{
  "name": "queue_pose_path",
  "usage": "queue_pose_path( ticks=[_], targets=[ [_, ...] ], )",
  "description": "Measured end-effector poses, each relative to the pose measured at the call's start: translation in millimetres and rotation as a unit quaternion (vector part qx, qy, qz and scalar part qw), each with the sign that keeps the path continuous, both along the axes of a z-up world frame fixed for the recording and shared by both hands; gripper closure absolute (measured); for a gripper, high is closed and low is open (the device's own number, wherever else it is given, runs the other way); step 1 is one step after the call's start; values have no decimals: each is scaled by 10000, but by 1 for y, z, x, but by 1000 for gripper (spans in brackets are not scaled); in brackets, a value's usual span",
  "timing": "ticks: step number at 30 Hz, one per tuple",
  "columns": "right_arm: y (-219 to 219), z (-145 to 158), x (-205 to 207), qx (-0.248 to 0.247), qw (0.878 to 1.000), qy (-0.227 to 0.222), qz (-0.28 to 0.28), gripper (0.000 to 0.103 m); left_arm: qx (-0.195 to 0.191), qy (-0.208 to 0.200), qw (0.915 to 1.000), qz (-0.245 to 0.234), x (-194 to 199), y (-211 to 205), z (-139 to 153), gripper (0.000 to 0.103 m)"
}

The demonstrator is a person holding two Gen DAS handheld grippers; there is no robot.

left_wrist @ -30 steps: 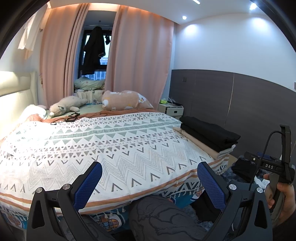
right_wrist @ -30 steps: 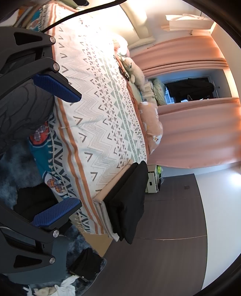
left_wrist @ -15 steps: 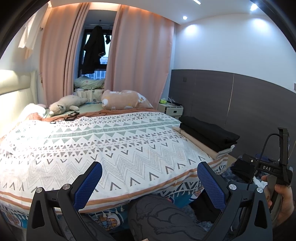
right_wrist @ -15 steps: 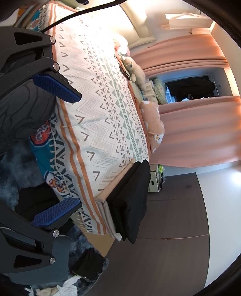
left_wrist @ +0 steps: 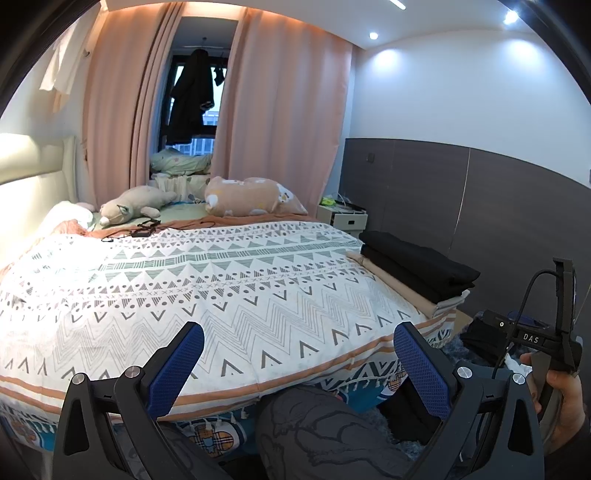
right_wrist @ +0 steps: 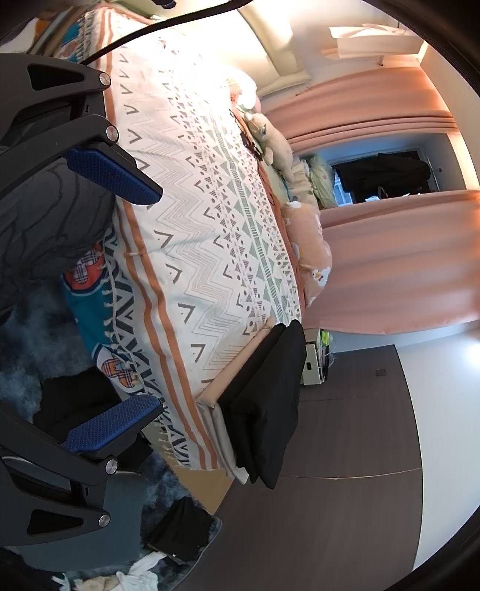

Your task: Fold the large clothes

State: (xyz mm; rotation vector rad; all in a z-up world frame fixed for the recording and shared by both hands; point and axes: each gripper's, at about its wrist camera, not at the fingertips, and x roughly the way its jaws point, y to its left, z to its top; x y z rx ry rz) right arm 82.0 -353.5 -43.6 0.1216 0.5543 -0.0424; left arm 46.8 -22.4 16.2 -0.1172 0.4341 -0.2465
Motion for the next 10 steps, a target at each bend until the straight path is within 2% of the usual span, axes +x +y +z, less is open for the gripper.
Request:
queue_pose_path(
  ticks=[10],
  targets=[
    [1, -2, 1, 9, 10000, 39, 9, 0, -41, 15, 10000, 32, 0, 3, 0, 0]
  ],
)
